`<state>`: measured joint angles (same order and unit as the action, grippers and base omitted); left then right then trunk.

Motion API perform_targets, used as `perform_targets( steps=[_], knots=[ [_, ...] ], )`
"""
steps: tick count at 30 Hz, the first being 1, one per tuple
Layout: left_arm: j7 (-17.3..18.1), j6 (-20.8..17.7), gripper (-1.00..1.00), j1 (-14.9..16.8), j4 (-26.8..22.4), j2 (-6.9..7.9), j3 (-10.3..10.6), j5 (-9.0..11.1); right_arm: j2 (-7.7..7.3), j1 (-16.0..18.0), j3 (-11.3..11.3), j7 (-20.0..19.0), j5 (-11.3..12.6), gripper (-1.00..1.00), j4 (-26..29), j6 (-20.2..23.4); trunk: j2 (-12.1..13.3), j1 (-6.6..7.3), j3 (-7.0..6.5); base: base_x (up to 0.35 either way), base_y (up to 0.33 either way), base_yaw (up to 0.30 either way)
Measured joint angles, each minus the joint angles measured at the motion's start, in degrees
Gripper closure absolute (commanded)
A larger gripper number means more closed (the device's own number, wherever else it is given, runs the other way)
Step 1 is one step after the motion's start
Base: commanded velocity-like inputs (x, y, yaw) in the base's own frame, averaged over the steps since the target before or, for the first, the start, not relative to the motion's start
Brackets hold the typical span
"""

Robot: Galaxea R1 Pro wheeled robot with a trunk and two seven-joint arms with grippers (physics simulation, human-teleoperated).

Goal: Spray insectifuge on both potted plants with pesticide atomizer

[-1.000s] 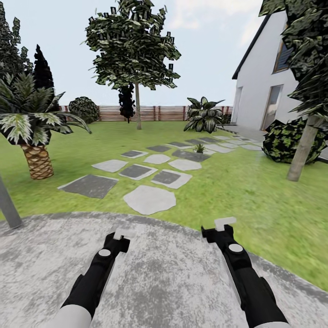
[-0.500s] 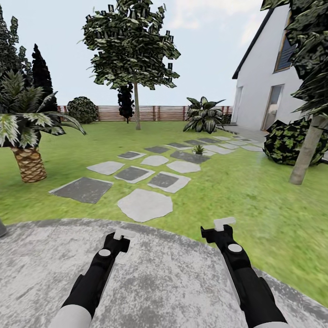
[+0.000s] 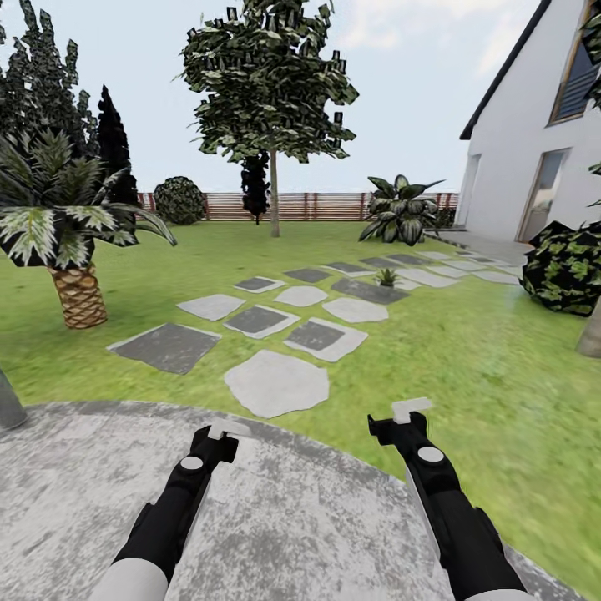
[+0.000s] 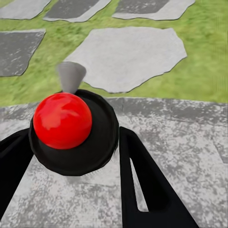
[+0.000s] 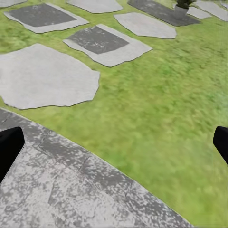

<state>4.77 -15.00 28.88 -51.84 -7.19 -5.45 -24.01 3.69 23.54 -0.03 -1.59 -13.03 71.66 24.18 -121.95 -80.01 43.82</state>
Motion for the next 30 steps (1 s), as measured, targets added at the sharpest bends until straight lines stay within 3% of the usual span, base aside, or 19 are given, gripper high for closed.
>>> perform_targets(
  steps=[16, 30],
  knots=[
    [0.01, 0.01, 1.0, 0.0, 0.0, -0.01, 0.06, -0.01, -0.03, 0.0, 0.1, 0.0, -0.02, -1.0, 0.02, 0.01, 0.0, 0.0, 0.32, 0.311, -0.196, 0.223],
    [0.04, 0.02, 1.0, 0.01, 0.02, 0.01, 0.09, -0.01, -0.1, -0.01, 0.11, 0.0, -0.03, -1.0, 0.02, 0.02, 0.0, 0.0, 0.34, 0.311, -0.196, 0.013]
  ],
)
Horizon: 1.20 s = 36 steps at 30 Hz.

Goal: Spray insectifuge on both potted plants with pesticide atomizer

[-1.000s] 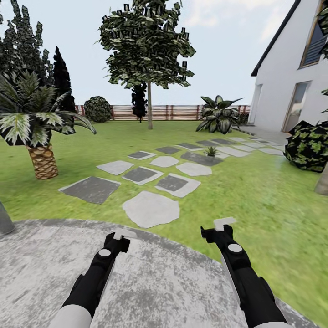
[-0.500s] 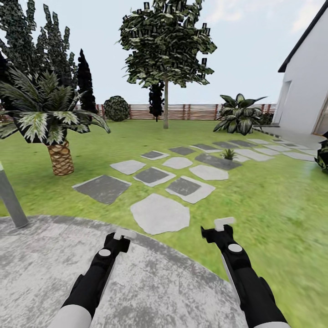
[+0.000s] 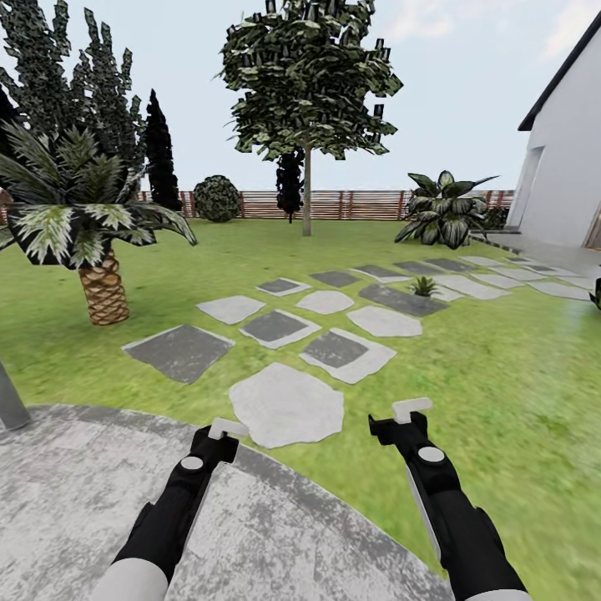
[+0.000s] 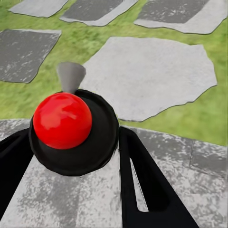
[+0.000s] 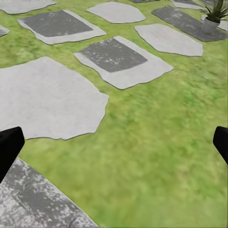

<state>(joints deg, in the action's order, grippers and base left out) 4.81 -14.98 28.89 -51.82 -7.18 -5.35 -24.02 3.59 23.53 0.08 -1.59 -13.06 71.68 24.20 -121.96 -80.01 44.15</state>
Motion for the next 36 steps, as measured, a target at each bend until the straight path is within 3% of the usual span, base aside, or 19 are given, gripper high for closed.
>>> perform_targets(
  steps=[36],
  knots=[
    [-0.01, 0.0, 1.0, 0.0, 0.0, -0.01, 0.0, 0.0, 0.0, 0.0, 0.0, 0.0, 0.0, -1.0, 0.01, 0.0, 0.0, 0.0, 0.0, 0.302, -0.218, 0.0]
  ],
)
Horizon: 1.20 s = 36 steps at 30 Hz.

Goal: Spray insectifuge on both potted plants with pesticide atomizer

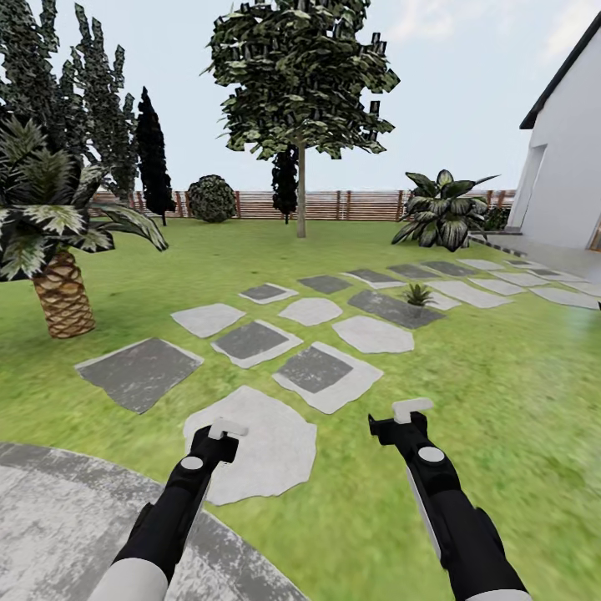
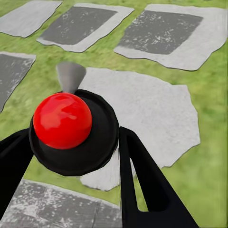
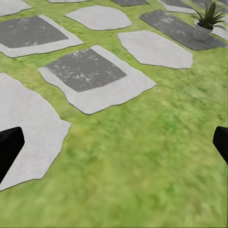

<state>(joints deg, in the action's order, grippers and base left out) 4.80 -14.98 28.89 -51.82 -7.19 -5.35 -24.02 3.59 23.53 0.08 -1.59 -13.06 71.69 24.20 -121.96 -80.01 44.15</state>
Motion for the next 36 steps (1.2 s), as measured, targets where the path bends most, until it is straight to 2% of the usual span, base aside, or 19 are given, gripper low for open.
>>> perform_targets(
  steps=[36],
  knots=[
    [0.05, 0.0, 1.0, -0.05, 0.0, -0.01, 0.0, 0.0, 0.0, 0.0, 0.0, 0.0, 0.0, -1.0, 0.0, 0.0, 0.0, 0.0, 0.0, 0.295, -0.224, 0.0]
  ],
)
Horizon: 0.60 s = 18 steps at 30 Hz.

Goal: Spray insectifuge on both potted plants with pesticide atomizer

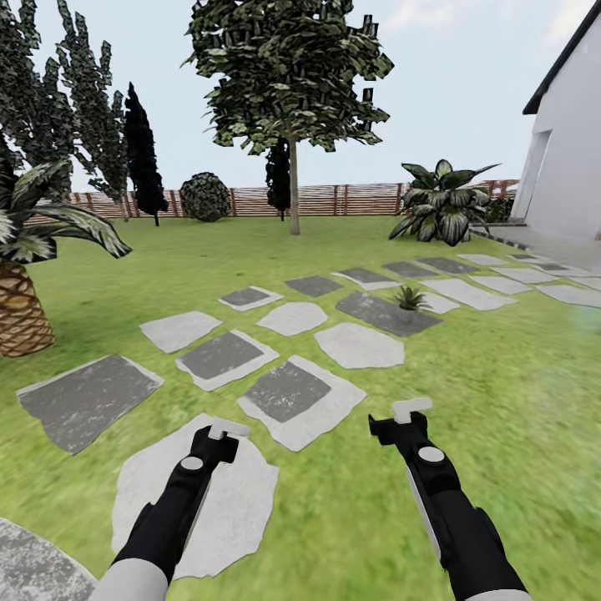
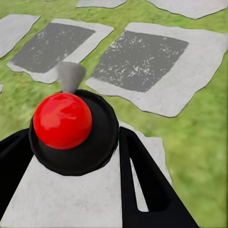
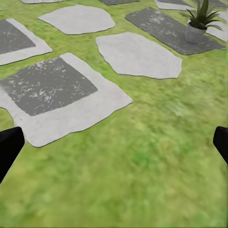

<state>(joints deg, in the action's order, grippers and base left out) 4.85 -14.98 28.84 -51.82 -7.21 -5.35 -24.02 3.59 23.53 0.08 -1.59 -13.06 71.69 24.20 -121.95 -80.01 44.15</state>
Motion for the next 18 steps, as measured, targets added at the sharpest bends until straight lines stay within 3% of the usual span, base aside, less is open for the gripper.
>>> perform_targets(
  steps=[18],
  knots=[
    [-0.04, -0.01, 1.0, 0.01, 0.0, 0.0, 0.17, 0.0, 0.0, 0.0, 0.0, 0.0, 0.0, -1.0, -0.01, 0.0, 0.0, 0.0, 0.0, 0.29, -0.228, 0.0]
  ],
)
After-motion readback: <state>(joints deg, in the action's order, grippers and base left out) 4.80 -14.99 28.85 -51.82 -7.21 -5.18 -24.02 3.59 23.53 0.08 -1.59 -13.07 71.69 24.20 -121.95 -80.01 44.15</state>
